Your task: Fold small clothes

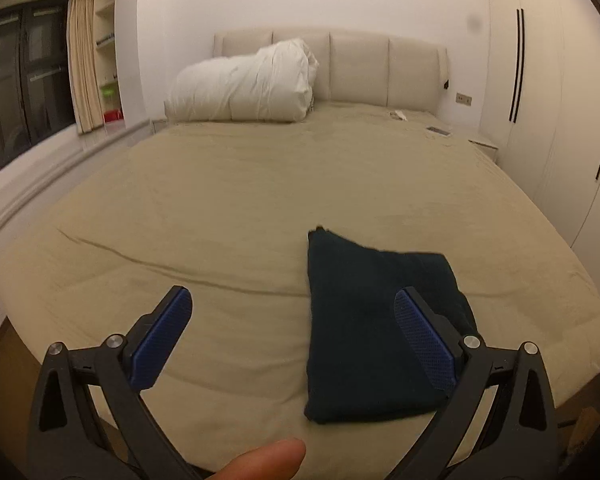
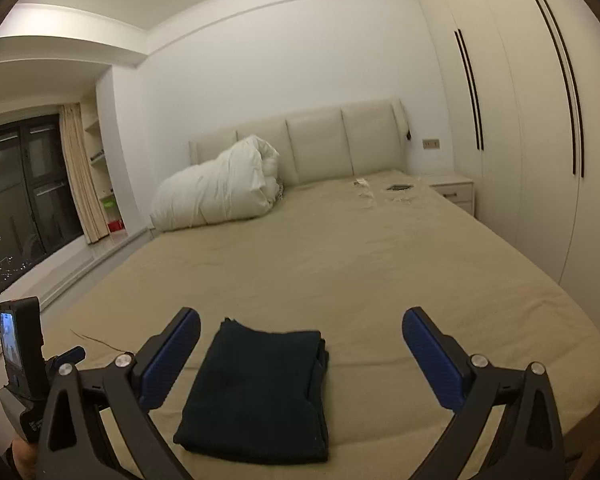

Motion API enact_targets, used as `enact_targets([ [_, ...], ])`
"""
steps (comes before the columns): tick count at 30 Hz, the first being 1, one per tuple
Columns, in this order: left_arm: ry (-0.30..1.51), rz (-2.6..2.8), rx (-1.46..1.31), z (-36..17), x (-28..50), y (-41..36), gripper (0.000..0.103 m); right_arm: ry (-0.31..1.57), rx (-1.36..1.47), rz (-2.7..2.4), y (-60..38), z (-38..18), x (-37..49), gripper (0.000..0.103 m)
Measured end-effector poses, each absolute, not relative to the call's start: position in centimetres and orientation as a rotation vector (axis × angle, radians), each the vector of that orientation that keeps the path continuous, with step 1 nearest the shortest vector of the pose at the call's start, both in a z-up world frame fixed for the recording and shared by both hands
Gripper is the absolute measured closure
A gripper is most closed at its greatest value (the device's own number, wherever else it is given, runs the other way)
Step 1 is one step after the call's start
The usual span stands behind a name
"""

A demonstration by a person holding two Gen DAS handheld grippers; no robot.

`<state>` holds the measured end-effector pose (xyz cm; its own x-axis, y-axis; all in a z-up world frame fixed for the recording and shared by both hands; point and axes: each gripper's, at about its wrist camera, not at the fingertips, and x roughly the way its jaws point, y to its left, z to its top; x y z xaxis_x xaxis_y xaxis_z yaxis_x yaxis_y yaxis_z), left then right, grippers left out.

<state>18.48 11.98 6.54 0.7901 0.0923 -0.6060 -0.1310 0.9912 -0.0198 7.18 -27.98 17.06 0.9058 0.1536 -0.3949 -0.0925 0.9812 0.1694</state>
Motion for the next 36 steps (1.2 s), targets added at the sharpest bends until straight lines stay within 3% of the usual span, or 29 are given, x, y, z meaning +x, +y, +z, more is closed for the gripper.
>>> enact_targets([
  [13,0.851,0.103,-0.071,-2.6,19.2,11.1,0.000,0.665,0.126,0.060,-26.3,10.4,5.8,0.000],
  [36,0.880,0.118,-0.059,-3.7,19.3,12.1,0.000,0.741,0.045,0.079,-23.7,9.5,5.4,0.000],
])
